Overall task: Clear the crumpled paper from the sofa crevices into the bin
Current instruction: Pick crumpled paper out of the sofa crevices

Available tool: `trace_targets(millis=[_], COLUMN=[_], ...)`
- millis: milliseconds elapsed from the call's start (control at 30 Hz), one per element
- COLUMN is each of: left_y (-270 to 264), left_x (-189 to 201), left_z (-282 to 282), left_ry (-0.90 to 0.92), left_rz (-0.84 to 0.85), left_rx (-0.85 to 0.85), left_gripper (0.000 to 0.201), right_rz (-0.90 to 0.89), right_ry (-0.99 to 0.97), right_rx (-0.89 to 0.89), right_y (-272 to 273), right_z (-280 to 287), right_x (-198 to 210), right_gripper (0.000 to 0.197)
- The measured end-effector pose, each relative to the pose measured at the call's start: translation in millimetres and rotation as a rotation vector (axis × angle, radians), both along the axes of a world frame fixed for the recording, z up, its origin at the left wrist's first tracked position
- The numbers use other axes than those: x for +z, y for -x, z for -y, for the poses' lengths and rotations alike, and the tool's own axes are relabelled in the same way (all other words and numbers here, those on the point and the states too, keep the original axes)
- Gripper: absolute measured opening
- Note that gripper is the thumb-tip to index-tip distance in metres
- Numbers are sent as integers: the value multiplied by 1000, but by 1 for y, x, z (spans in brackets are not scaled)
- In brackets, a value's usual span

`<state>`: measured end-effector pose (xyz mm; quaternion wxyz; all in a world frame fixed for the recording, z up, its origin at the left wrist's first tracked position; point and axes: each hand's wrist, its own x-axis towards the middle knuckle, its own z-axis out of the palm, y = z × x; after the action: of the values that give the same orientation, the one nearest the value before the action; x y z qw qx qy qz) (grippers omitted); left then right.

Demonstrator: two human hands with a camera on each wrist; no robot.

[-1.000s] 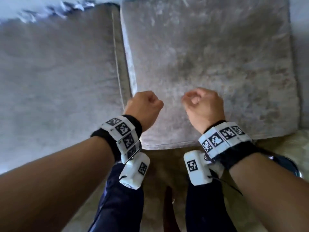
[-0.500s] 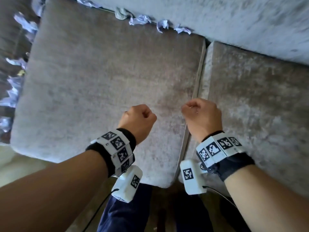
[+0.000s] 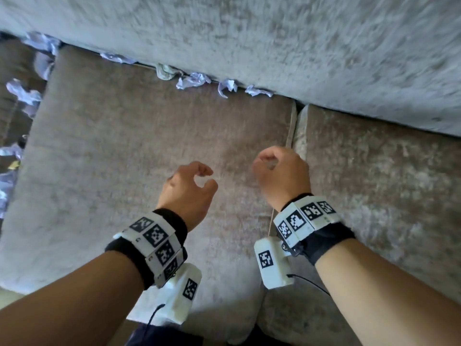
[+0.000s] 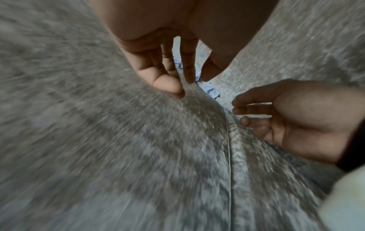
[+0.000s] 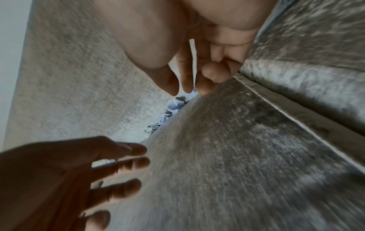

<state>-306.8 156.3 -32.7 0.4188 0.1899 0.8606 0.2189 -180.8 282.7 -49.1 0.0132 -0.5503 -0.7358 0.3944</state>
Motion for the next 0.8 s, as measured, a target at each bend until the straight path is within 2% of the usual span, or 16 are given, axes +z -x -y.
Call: trace_targets(millis=[167, 333, 500, 633, 800], left_y=[11, 10, 39, 65, 79], left_x=[-21, -41, -46, -51, -56], left_z=[-34, -41, -50, -69, -94], left_ry=[-65, -80, -63, -50, -98], left_rz=[9, 89, 78, 66, 32], left_rx=[80, 37, 9, -19, -15], left_gripper=[19, 18, 15, 13, 27], right_rz=[17, 64, 45, 132, 197], right_ry=[-17, -48, -67, -55, -76], right_rx=[51, 83, 57, 127, 202], right_y=[8, 26, 66, 95, 109], right_z=[-20, -31, -51, -73, -91], right_x=[-30, -48, -53, -57, -70], right_gripper=[22, 38, 44, 51, 57])
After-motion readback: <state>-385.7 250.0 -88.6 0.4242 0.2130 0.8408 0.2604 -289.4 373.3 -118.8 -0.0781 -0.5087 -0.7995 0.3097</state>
